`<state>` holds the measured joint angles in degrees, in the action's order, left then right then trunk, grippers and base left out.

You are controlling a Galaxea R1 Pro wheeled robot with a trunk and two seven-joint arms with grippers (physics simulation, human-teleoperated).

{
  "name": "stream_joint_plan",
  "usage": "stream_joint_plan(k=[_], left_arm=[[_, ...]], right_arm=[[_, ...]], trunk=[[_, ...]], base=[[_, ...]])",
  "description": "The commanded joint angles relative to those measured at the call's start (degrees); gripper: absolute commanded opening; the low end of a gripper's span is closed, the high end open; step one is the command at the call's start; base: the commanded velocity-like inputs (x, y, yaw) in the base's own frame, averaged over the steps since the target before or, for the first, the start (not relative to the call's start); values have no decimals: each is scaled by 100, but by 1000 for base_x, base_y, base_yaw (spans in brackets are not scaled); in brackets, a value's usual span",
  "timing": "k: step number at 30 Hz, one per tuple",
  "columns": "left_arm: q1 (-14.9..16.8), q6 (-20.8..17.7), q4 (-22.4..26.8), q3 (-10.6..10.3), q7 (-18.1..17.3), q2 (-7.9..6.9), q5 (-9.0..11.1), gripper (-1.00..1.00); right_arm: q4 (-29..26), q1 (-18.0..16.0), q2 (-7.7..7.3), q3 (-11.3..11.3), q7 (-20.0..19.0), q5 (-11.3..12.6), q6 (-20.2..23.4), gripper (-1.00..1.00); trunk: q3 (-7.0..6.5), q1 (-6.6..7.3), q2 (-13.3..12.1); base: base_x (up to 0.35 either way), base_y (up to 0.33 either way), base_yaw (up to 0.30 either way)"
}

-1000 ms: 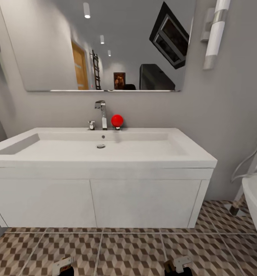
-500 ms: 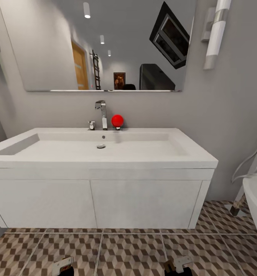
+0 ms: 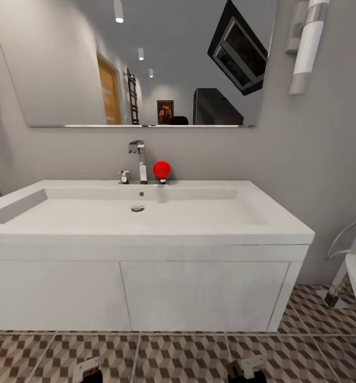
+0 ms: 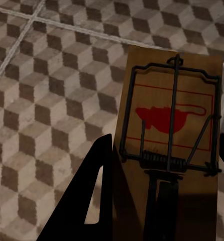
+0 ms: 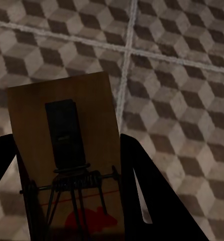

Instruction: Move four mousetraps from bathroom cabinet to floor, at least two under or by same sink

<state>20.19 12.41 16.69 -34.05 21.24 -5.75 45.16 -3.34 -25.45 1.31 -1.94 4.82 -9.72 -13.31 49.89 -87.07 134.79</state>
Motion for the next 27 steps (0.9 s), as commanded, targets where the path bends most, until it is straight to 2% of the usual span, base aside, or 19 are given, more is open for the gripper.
stream_joint_plan(k=[1, 20, 23, 27], left_arm=[[4, 16, 9, -50, 55, -5, 34, -100], [3, 4, 18, -63, -4, -13, 28, -100], [10, -20, 198, -66, -1, -32, 17, -100], [13, -58, 340, -67, 27, -52, -7, -100]], right_arm=[[6, -4, 1, -16, 28, -29, -13, -100], [-75, -4, 1, -4, 28, -29, -12, -100], [-220, -4, 1, 0, 28, -29, -6, -100], [-276, -4, 1, 1, 27, -29, -5, -100]], trunk=[[6, 0, 2], [6, 0, 2], [6, 0, 2], [78, -87, 163]], base=[[43, 0, 0], [3, 0, 0], [0, 0, 0], [0, 0, 0]])
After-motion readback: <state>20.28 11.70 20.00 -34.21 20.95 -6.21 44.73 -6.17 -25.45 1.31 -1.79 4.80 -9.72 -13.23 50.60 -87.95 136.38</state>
